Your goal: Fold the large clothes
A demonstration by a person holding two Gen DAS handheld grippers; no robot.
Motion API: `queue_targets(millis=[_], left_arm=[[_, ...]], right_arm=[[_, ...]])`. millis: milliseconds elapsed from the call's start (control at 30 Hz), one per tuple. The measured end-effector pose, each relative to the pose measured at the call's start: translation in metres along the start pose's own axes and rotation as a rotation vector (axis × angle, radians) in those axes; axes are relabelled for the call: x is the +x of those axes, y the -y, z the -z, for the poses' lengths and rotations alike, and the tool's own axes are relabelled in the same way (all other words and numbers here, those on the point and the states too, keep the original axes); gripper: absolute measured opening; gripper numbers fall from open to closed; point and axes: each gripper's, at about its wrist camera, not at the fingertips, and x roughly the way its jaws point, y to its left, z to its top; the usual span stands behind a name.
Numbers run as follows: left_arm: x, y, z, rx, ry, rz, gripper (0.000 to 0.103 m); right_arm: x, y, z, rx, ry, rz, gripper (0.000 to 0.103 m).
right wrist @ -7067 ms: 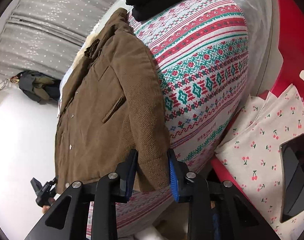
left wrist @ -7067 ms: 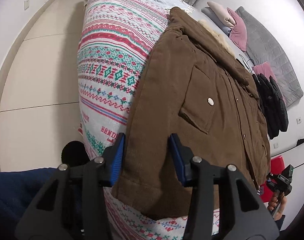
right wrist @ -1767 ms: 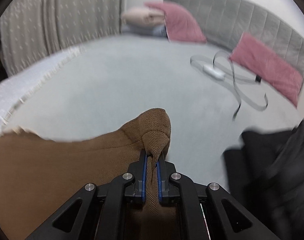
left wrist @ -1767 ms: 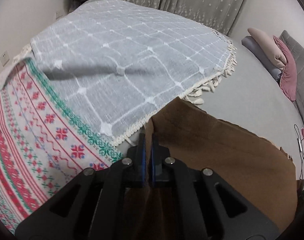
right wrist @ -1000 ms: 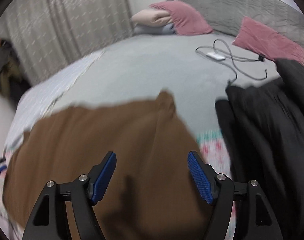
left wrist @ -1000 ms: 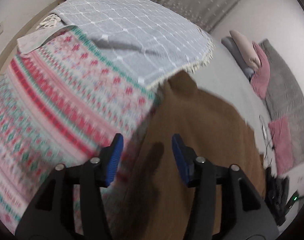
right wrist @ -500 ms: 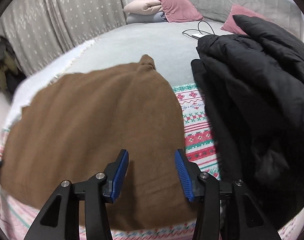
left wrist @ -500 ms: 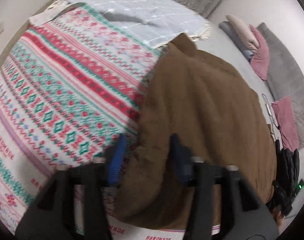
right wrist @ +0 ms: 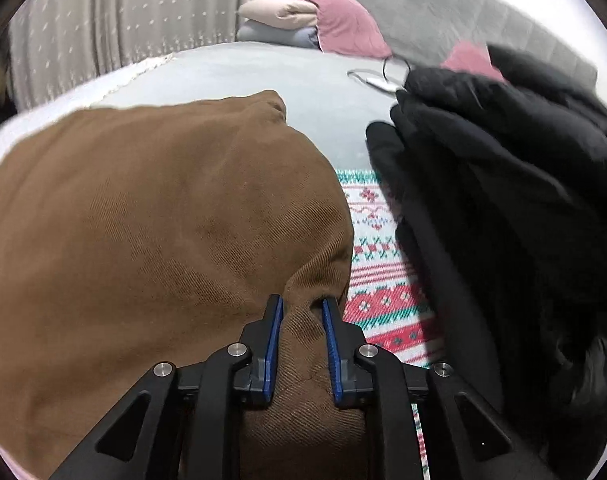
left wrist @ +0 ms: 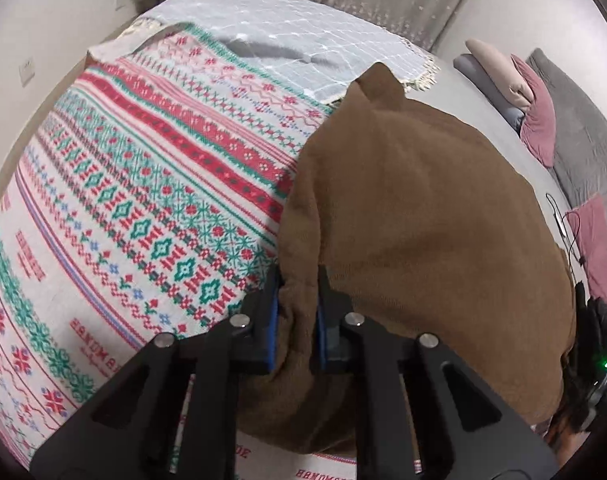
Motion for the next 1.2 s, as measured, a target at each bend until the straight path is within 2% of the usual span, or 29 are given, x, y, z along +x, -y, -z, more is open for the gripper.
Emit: queue_targets(millis=[67,133,167,233,267,300,333,400,433,467,533,567,633,700,767,867,900,967,1100,1200], left_arm=[[0.003,-0.001,0.000,0.003,-0.001,0.002,0.018],[0.006,-0.002,-0.004,0.006,-0.019,0.025,0.023],[0.006,-0.004,-0.007,0.004,-0.029,0.042,0.025],[-0.001,-0.018,-0.014,-0.071,-0.064,0.098,0.036],[-0.006,-0.024,-0.017,-0.121,-0.084,0.121,0.036],[-0.016,-0.030,-0.021,-0.176,-0.094,0.149,0.036],[-0.027,-0.032,-0.023,-0.187,-0.083,0.157,0.036],[-0.053,-0.019,-0.017,-0.108,-0.035,0.114,0.038],[-0.067,-0.004,-0.009,-0.034,-0.011,0.094,0.042],[-0.076,0.010,-0.001,0.028,0.007,0.092,0.046],[-0.093,0.043,0.021,0.166,0.043,0.099,0.058],[-0.098,0.059,0.032,0.220,0.058,0.098,0.060],[-0.100,0.083,0.050,0.302,0.073,0.100,0.060],[-0.091,0.107,0.068,0.403,0.054,0.103,0.060],[-0.077,0.119,0.080,0.474,0.047,0.068,0.060],[-0.043,0.110,0.084,0.483,0.020,-0.021,0.060],[-0.036,0.104,0.083,0.464,0.007,-0.010,0.061],[-0.027,0.095,0.082,0.432,0.001,0.028,0.061],[-0.025,0.101,0.090,0.460,0.030,-0.015,0.061],[-0.026,0.101,0.090,0.464,0.036,-0.021,0.061]], right_arm=[[-0.001,-0.004,0.003,-0.017,0.017,0.023,0.023],[-0.003,-0.001,0.003,-0.009,0.022,0.005,0.023],[-0.004,0.003,0.002,0.013,0.017,-0.009,0.027],[-0.015,0.018,-0.001,0.109,-0.015,-0.047,0.038],[-0.030,0.027,-0.002,0.177,-0.035,-0.084,0.039],[-0.041,0.030,-0.004,0.204,-0.032,-0.111,0.040],[-0.060,0.031,-0.004,0.210,-0.011,-0.133,0.040],[-0.093,0.025,-0.003,0.187,0.026,-0.160,0.043],[-0.106,0.019,0.000,0.176,0.029,-0.179,0.047],[-0.119,0.009,0.006,0.163,0.015,-0.219,0.050],[-0.130,-0.010,0.013,0.141,-0.023,-0.288,0.053],[-0.133,-0.019,0.017,0.129,-0.040,-0.311,0.054],[-0.133,-0.039,0.024,0.109,-0.068,-0.363,0.055],[-0.126,-0.054,0.031,0.107,-0.093,-0.382,0.056],[-0.116,-0.061,0.035,0.112,-0.099,-0.394,0.056],[-0.100,-0.062,0.036,0.069,-0.056,-0.349,0.056],[-0.094,-0.063,0.037,0.043,-0.043,-0.330,0.056],[-0.081,-0.064,0.041,0.022,-0.051,-0.351,0.056],[-0.059,-0.064,0.047,0.033,-0.066,-0.393,0.056],[-0.062,-0.066,0.049,0.022,-0.058,-0.391,0.056]])
